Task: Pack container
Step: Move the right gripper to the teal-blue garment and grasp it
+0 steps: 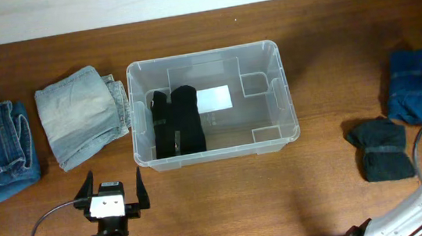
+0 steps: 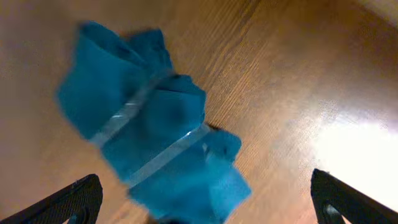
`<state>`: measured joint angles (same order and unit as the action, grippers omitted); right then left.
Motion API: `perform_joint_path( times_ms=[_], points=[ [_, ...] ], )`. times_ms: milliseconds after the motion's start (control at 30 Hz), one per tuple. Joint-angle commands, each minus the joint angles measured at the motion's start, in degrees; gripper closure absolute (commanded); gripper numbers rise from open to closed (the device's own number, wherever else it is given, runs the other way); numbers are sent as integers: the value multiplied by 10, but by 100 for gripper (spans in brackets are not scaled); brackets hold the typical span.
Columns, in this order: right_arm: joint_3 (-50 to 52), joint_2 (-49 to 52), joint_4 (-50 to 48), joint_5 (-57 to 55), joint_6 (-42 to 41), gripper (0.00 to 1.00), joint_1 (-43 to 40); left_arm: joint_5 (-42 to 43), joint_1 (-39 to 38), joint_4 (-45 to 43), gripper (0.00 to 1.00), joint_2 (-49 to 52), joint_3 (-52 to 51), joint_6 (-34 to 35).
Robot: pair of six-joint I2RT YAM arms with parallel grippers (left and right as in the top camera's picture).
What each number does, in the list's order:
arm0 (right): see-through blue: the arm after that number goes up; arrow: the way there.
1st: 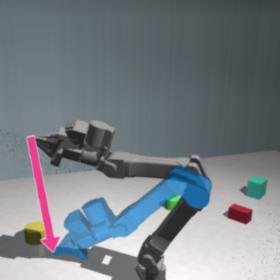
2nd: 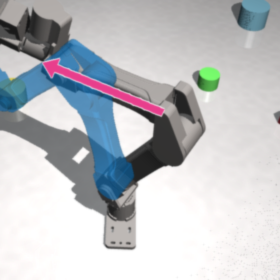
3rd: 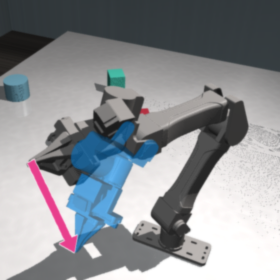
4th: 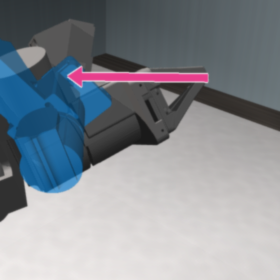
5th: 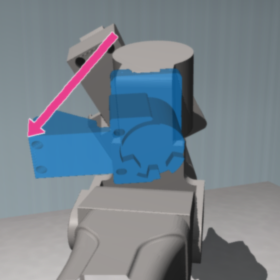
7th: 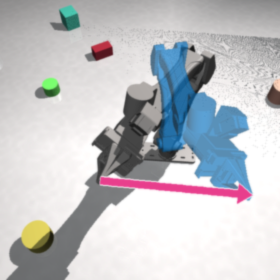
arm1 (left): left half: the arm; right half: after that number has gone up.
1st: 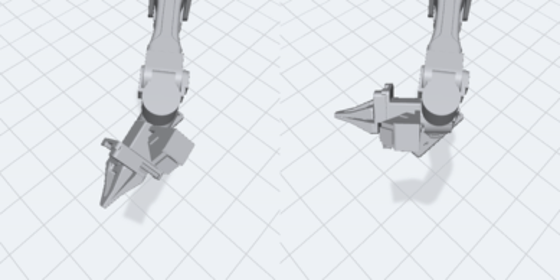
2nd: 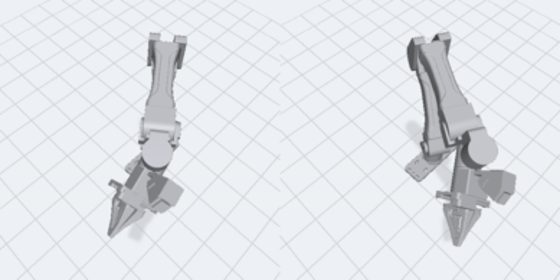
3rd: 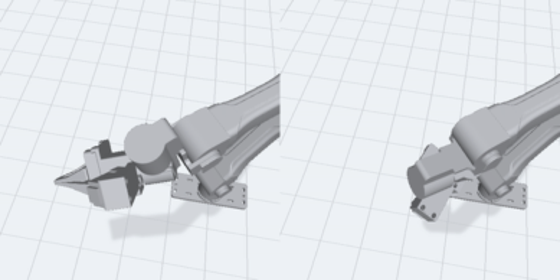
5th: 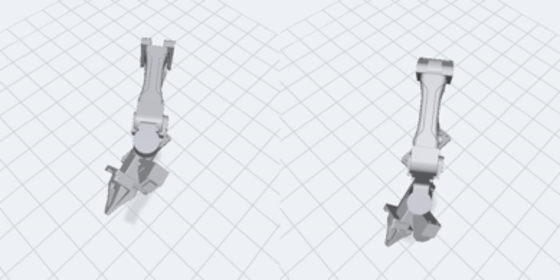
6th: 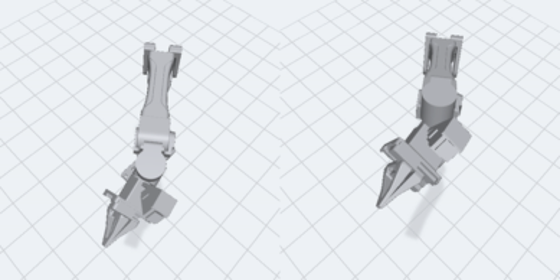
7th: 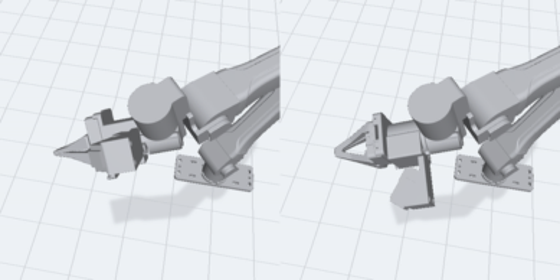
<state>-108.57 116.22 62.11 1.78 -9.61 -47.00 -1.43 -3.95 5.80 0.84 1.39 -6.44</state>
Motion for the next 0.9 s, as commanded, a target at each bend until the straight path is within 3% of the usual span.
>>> perform_joint_path(
  times_ms=[0, 267, 500, 667, 867],
  points=[
    [-3, 73, -9, 35, 67, 2, -5, 6, 3, -2, 0, -5, -4, -6],
    [-3, 187, -39, 173, 115, 1, -10, 6, 3, -2, 0, -5, -4, -6],
    [-4, 191, -43, 369, 103, 1, 0, 6, 3, -2, 0, -5, -4, -6],
    [-4, 191, -15, 385, 57, 1, 8, 6, 3, -2, 0, -5, -4, -6],
    [-4, 191, -15, 332, 98, 1, 8, 6, 3, -2, 0, -5, -4, -6]
  ],
)
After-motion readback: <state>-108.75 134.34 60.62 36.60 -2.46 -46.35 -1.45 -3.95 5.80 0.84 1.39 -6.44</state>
